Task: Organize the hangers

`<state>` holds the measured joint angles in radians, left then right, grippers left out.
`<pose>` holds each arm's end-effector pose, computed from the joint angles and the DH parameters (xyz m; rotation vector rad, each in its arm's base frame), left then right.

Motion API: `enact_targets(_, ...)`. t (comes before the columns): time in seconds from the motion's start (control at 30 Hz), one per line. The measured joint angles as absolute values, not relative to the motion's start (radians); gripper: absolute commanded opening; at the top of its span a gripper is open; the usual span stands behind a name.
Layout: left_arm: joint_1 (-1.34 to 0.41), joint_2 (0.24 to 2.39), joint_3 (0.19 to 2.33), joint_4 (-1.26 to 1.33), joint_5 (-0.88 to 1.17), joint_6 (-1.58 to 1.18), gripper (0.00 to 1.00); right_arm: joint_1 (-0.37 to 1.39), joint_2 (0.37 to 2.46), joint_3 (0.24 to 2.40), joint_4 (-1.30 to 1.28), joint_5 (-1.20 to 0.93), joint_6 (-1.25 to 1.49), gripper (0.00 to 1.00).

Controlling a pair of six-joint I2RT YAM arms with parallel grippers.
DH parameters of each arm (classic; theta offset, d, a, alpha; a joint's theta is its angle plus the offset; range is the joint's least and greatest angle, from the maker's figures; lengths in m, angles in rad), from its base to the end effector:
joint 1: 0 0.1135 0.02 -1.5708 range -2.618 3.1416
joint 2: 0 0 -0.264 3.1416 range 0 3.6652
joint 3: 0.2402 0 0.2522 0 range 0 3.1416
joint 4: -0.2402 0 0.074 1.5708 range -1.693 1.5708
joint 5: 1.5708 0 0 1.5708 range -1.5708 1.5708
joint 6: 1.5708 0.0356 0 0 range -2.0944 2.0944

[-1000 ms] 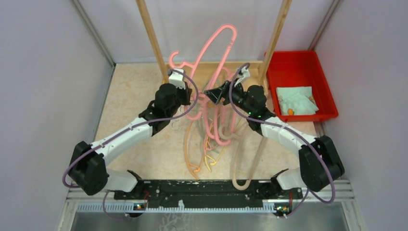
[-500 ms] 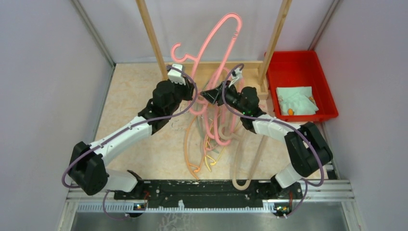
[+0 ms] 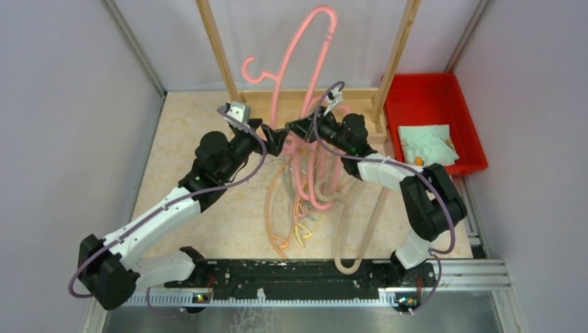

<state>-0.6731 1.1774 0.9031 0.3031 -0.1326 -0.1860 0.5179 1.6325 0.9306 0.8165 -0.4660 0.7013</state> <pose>0.2219 -0.1709 0.3519 0.2740 1.5468 -0.5772 0.3111 0.1957 0.2767 -0.2708 1.5922 1.3060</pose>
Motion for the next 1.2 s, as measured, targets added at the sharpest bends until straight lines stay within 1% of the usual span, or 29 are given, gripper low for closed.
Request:
enact_targets(0.13, -0.677, 1.056, 0.842, 0.315, -0.080, -0.193, 1.00, 0.486, 1.711, 1.011, 0.841, -0.502, 0.718, 0.00)
enact_targets(0.27, -0.677, 0.959, 0.799, 0.311, -0.046, -0.203, 1.00, 0.439, 1.811, 1.058, 0.950, -0.556, 0.818, 0.00)
enact_targets(0.37, -0.677, 0.876, 0.746, 0.306, -0.036, -0.207, 0.99, 0.400, 1.890, 1.070, 1.116, -0.608, 0.963, 0.00)
enact_targets(0.47, -0.678, 0.814, 0.707, 0.295, -0.049, -0.203, 1.00, 0.360, 1.990, 1.114, 1.325, -0.648, 1.163, 0.00)
enact_targets(0.53, -0.678, 0.796, 0.698, 0.284, -0.068, -0.193, 1.00, 0.343, 2.040, 1.153, 1.403, -0.669, 1.255, 0.00)
enact_targets(0.73, -0.678, 0.799, 0.684, 0.267, -0.108, -0.186, 1.00, 0.355, 2.040, 1.183, 1.502, -0.754, 1.357, 0.00)
enact_targets(0.97, -0.678, 0.830, 0.660, 0.261, -0.131, -0.186, 1.00, 0.408, 1.939, 1.208, 1.530, -0.829, 1.398, 0.00)
enact_targets(1.2, -0.678, 0.830, 0.650, 0.261, -0.151, -0.186, 1.00, 0.435, 1.892, 1.283, 1.535, -0.839, 1.454, 0.00)
